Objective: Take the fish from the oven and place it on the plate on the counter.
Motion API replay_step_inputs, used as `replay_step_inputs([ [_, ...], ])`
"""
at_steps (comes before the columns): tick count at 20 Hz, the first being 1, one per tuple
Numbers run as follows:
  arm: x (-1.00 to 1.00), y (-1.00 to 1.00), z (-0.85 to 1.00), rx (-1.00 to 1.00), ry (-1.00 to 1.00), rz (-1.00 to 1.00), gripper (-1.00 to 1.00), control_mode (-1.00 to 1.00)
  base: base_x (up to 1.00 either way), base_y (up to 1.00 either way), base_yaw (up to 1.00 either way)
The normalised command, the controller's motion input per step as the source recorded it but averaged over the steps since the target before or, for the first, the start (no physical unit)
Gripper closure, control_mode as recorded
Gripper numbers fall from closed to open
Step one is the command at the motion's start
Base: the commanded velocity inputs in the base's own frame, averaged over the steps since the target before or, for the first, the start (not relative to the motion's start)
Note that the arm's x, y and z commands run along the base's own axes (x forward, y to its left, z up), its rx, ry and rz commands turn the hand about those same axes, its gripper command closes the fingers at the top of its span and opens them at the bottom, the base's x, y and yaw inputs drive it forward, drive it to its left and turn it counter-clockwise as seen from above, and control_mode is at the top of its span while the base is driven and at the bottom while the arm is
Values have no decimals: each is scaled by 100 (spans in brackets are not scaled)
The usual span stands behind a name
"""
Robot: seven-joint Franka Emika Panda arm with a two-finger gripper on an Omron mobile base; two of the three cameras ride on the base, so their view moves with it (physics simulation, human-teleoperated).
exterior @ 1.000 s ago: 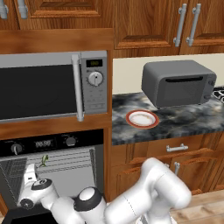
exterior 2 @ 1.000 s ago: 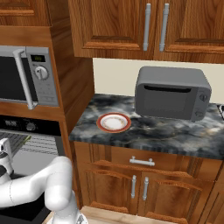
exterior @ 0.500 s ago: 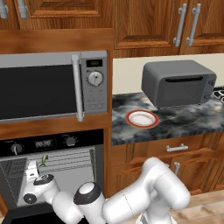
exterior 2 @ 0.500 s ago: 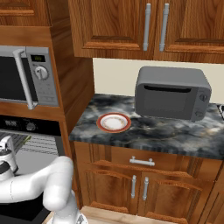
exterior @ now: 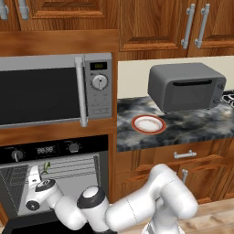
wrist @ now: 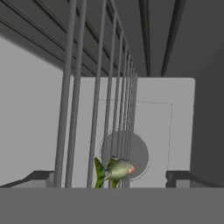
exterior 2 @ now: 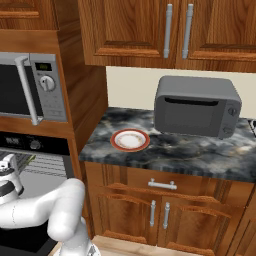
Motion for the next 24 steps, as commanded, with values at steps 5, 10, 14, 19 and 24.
replay_step_inputs([
  [5, -13, -23, -100, 0, -6, -2, -100, -100, 0, 0, 0],
  [10, -9, -22, -100, 0, 0, -5, -100, -100, 0, 0, 0],
  [14, 0, -22, -100, 0, -1, -4, -100, -100, 0, 0, 0],
  [19, 0, -20, -100, 0, -5, -2, -100, -100, 0, 0, 0],
  [24, -4, -14, -100, 0, -3, -2, -100, -100, 0, 0, 0],
])
